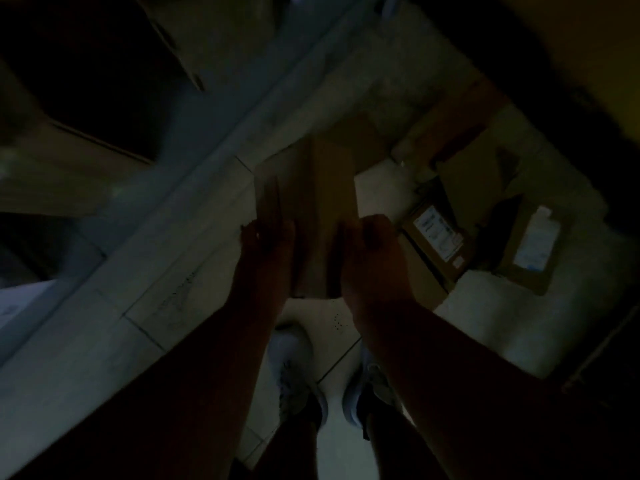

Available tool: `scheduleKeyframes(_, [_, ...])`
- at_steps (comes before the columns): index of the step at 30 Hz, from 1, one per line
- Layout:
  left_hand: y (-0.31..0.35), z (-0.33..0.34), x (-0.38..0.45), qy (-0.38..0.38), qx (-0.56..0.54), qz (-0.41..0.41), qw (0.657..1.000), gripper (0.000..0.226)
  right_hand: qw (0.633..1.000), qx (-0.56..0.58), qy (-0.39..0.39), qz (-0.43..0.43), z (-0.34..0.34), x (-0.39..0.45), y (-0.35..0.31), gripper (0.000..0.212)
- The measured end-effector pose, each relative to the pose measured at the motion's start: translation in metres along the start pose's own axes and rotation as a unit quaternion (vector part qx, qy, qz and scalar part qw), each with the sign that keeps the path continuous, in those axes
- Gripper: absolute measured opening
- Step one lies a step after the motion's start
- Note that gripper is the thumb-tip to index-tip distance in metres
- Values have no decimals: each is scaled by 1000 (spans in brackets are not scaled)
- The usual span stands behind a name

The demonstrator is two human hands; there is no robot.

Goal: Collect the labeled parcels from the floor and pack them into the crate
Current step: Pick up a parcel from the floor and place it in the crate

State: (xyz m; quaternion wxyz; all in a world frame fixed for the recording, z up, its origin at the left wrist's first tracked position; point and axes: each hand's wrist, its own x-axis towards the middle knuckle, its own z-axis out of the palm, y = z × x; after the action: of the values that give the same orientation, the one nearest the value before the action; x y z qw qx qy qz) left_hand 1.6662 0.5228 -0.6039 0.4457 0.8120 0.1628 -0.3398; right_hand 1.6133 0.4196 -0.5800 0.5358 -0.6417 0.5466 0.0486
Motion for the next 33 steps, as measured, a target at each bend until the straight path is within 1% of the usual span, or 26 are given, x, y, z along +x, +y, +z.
scheduleKeyframes(1, [16, -11, -20, 6, -8, 12, 1000, 97, 1000, 20, 15, -8, -12, -19, -21, 14])
scheduleKeyframes(2, [39, -27, -44, 3, -15, 26, 1000, 103, 999, 43, 21, -9, -26, -39, -44, 13])
scheduleKeyframes(3, [63, -40, -66, -9, -24, 36, 999, 105, 998, 68, 14, -11, -41, -59, -73, 18])
scheduleKeyframes(4, [89, -54, -89, -20, -33, 40, 998, 103, 997, 83, 2, -5, -57, -79, -100, 29])
scheduleKeyframes(5, [110, -66, -110, -34, -47, 50, 997, 97, 996, 89, -10, -7, -73, -96, -125, 36])
scheduleKeyframes(6, [133, -80, -135, -55, -54, 62, 995, 86, 996, 77, -30, -19, -90, -115, -148, 39])
scheduleKeyframes(8, [179, -110, -183, -68, -43, 108, 991, 52, 993, 53, -64, -80, -121, -159, -193, 29])
scheduleKeyframes(9, [199, -125, -207, -70, -52, 114, 990, 41, 990, 58, -81, -103, -135, -182, -214, 23])
scheduleKeyframes(10, [219, -140, -230, -81, -87, 104, 987, 41, 984, 79, -97, -130, -147, -206, -231, 20])
scheduleKeyframes(11, [239, -154, -253, -102, -147, 76, 981, 53, 977, 92, -104, -161, -157, -230, -248, 20])
scheduleKeyframes(12, [255, -168, -275, -133, -220, 46, 965, 70, 969, 95, -106, -200, -167, -252, -261, 20])
scheduleKeyframes(13, [268, -181, -294, -170, -286, 39, 942, 80, 961, 86, -104, -241, -176, -274, -274, 19])
scheduleKeyframes(14, [280, -193, -311, -198, -331, 50, 921, 82, 952, 63, -100, -284, -184, -292, -285, 18])
scheduleKeyframes(16, [301, -213, -341, -208, -353, 101, 907, 79, 930, 6, -84, -357, -198, -325, -304, 16])
scheduleKeyframes(17, [309, -223, -355, -189, -350, 124, 909, 80, 919, -12, -67, -388, -205, -338, -311, 16])
scheduleKeyframes(18, [316, -231, -367, -167, -338, 146, 915, 83, 906, -31, -43, -419, -212, -348, -317, 21])
scheduleKeyframes(20, [325, -244, -384, -136, -311, 175, 924, 80, 884, -69, 11, -462, -224, -362, -330, 55])
scheduleKeyframes(21, [328, -250, -391, -129, -302, 185, 926, 72, 881, -72, 21, -466, -230, -367, -335, 73])
scheduleKeyframes(22, [330, -255, -399, -125, -293, 199, 927, 63, 889, -56, 12, -453, -236, -373, -341, 86])
scheduleKeyframes(23, [330, -260, -404, -119, -284, 218, 926, 52, 902, -26, -20, -431, -242, -380, -347, 90])
scheduleKeyframes(25, [330, -269, -417, -98, -282, 241, 924, 29, 914, 52, -138, -378, -251, -387, -356, 76])
scheduleKeyframes(26, [329, -273, -423, -93, -291, 244, 920, 23, 911, 91, -207, -346, -254, -389, -358, 66])
scheduleKeyframes(27, [326, -276, -428, -96, -306, 242, 916, 26, 902, 125, -266, -317, -256, -391, -360, 59])
scheduleKeyframes(28, [323, -278, -434, -104, -322, 234, 911, 33, 892, 147, -302, -302, -258, -393, -361, 56])
scheduleKeyframes(31, [313, -284, -457, -108, -367, 196, 903, 38, 879, 172, -319, -309, -259, -404, -362, 52])
scheduleKeyframes(33, [304, -282, -473, -94, -392, 184, 897, 38, 870, 159, -312, -346, -260, -409, -358, 47])
